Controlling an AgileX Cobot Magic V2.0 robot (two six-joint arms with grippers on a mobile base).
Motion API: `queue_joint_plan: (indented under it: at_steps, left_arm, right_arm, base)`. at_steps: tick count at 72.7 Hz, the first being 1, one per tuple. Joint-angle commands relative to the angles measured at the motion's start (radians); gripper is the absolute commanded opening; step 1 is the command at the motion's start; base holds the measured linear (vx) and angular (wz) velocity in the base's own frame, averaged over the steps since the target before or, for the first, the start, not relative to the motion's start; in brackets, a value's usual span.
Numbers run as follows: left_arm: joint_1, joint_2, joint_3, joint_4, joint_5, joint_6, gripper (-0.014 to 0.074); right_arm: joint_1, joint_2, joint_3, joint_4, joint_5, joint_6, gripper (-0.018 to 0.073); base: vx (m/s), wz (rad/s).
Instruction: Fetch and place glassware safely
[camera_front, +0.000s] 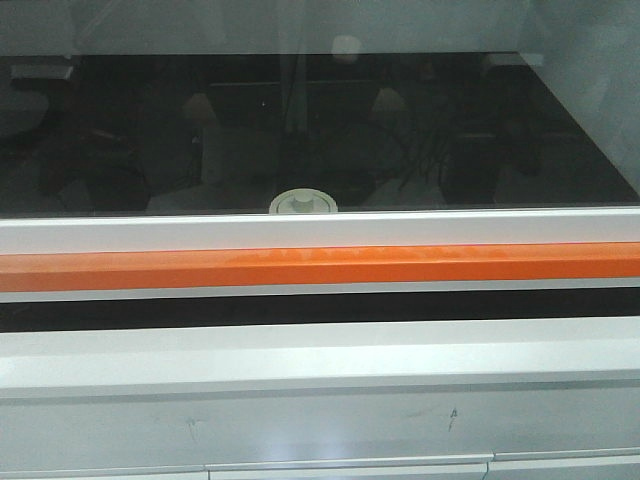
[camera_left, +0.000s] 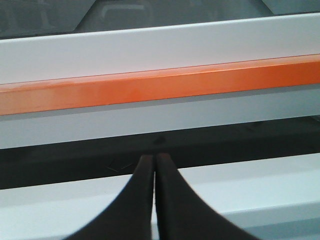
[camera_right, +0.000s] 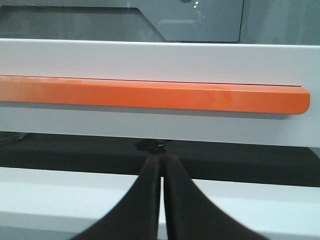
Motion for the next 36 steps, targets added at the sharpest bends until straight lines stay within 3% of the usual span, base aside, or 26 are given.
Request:
queue_joint_plan:
  at_steps: [1, 16, 28, 36]
  left_arm:
    - [0.000, -0.018, 0.030, -0.001, -0.073, -0.003, -0.0007]
    - [0.000, -0.018, 0.028, -0.003, -0.152, -0.004, -0.0007]
    - [0.000, -0.018, -0.006, -0.003, -0.268, -0.004, -0.0007]
    - [0.000, -0.011, -0.079, -0.002, -0.273, -0.004, -0.0007]
  right_arm:
    - [-0.006, -0.013, 0.019, -0.013, -0.071, -0.013, -0.0006]
    - [-0.006, -0.013, 0.017, -0.014, -0.092, -0.013, -0.0006]
    - [-0.006, -0.013, 0.015, 0.010, -0.299, 0.011, -0.0006]
    - [-0.006, -0.011, -0.052, 0.039, -0.302, 0.067, -0.0006]
  base:
    - [0.00, 0.00]
    - [0.00, 0.00]
    - [0.00, 0.00]
    - [0.00, 0.00]
